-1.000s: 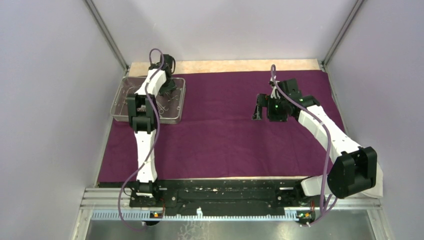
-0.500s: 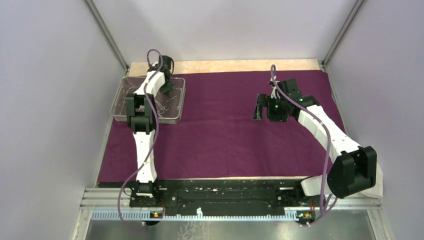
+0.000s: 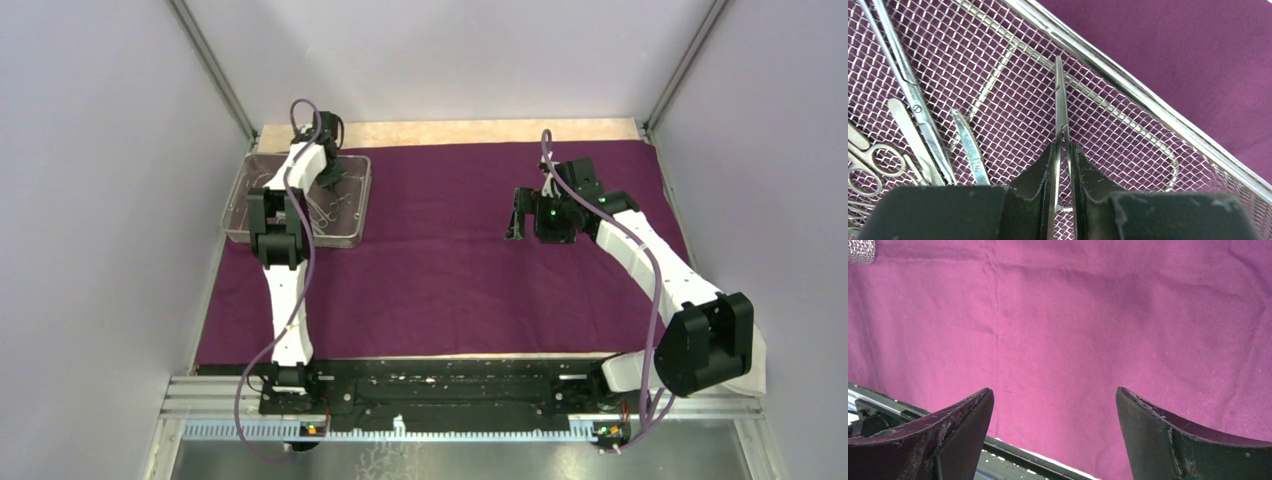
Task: Open and lay out the surgical kit
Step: Pick up the medical item from the container.
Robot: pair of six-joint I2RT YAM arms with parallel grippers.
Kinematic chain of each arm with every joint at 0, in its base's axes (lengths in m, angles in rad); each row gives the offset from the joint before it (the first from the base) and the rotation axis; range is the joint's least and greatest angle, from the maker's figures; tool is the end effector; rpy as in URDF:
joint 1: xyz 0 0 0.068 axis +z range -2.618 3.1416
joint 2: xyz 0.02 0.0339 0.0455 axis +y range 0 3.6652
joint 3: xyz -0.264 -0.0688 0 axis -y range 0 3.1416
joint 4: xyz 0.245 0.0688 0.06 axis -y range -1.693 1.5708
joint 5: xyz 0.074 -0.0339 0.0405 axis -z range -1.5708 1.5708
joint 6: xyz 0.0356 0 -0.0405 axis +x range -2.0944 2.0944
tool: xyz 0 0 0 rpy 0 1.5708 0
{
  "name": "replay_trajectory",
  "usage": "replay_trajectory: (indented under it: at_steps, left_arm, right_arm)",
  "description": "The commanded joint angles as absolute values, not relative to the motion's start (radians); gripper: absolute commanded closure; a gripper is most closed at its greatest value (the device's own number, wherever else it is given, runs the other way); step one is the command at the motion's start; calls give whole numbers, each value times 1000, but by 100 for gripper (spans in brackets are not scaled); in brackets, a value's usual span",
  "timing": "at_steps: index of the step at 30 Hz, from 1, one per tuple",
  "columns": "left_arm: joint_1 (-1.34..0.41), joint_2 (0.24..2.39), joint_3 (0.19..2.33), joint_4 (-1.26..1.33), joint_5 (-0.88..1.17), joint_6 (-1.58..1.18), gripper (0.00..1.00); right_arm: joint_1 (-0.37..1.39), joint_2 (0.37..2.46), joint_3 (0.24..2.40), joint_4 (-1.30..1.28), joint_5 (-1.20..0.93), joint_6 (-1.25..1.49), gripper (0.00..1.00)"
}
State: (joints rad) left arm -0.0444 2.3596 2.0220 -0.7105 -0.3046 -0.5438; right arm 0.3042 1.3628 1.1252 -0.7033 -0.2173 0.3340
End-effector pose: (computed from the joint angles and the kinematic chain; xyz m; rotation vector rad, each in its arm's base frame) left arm 0.5122 -0.0121 0.1815 -0.7320 2.4463 0.1770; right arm 0.2666 0.0917 0.2846 -0.0528 2.5613 0.5268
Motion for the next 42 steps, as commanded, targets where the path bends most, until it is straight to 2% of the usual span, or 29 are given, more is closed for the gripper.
replay_trajectory:
  at_steps: [1, 26, 37, 42]
  left_arm:
    - [-26, 2263, 2006, -720, -299, -529, 81]
    - [-25, 2092, 1999, -815, -270, -425, 81]
    - [-63, 1920, 1899, -920, -179, -385, 82]
    - [-139, 1792, 1778, -934, -152, -380, 82]
  right_arm:
    - [295, 1362, 1124, -688, -211, 336, 9]
    - [295, 1354, 1146, -723, -199, 290, 8]
    - [296, 1270, 1189, -778, -162, 306, 7]
    - [295, 1204, 1171, -817, -128, 336, 7]
